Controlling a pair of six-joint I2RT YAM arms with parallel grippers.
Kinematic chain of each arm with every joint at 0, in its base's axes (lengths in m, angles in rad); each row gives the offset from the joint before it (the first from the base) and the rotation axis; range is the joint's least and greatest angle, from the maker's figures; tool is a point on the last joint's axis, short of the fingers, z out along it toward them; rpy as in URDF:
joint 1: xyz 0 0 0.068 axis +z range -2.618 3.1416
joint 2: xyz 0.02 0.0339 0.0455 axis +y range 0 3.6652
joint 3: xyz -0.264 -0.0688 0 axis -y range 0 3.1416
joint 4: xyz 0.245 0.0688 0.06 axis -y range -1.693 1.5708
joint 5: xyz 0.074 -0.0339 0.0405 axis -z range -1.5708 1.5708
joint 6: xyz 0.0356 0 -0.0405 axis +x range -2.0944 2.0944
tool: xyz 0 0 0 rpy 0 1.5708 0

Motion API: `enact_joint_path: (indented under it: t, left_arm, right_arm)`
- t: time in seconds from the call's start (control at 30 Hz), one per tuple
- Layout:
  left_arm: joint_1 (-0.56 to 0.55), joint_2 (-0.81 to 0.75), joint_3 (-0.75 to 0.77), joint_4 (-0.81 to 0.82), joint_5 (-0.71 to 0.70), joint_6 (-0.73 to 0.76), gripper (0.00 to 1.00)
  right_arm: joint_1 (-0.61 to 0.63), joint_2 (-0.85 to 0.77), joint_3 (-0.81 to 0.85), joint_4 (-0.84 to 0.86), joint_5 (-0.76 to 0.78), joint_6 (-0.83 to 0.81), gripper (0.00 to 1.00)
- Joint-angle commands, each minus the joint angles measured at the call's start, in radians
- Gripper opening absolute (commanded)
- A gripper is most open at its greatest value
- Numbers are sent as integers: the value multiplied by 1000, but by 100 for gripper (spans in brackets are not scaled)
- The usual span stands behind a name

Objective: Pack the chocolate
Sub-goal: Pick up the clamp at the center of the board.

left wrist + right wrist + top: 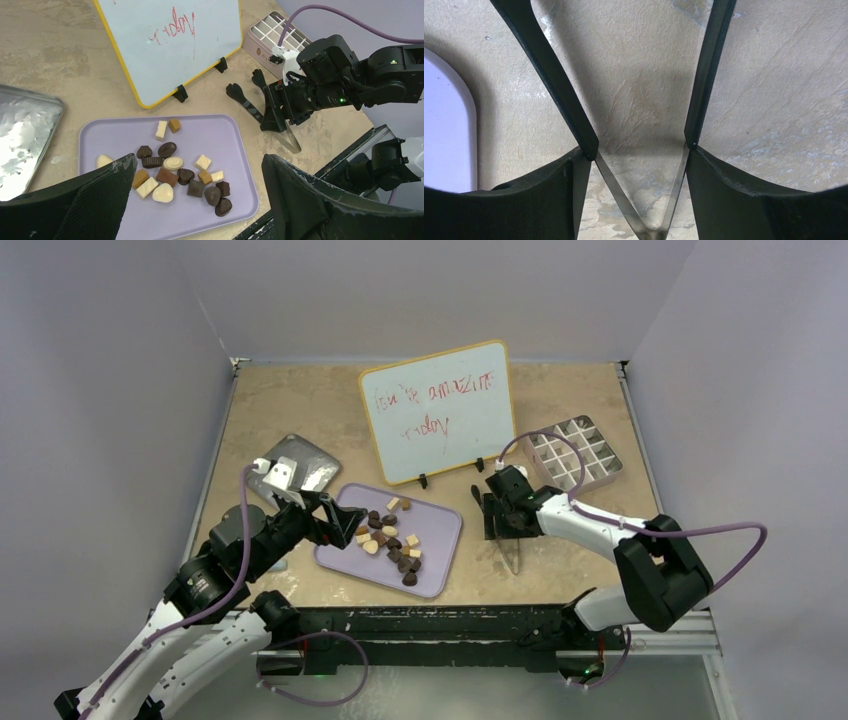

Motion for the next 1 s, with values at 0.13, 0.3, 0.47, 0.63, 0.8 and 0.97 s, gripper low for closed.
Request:
enact_joint_path:
  t: [0.13,0.3,0.47,0.63,0.8,0.97]
  left_arm:
    - [-4,-7,-5,25,8,17,94]
    - [-3,-7,-9,30,9,17,94]
    - [-4,9,-5,29,11,19,94]
    - [-4,11,-5,29,11,20,93]
    - [-3,11,-3,31,7,22,93]
    - [-4,4,-4,30,6,18,93]
  right_arm:
    - [21,-38,-55,-30,28,47,73]
    - [29,-29,-52,-36,28,51,76]
    - [32,-29,-53,-44,34,63,75]
    - [35,-27,-51,-63,42,73,77]
    - [42,-28,-55,-71,47,85,73]
    - [50,-24,-52,-75,55,88,64]
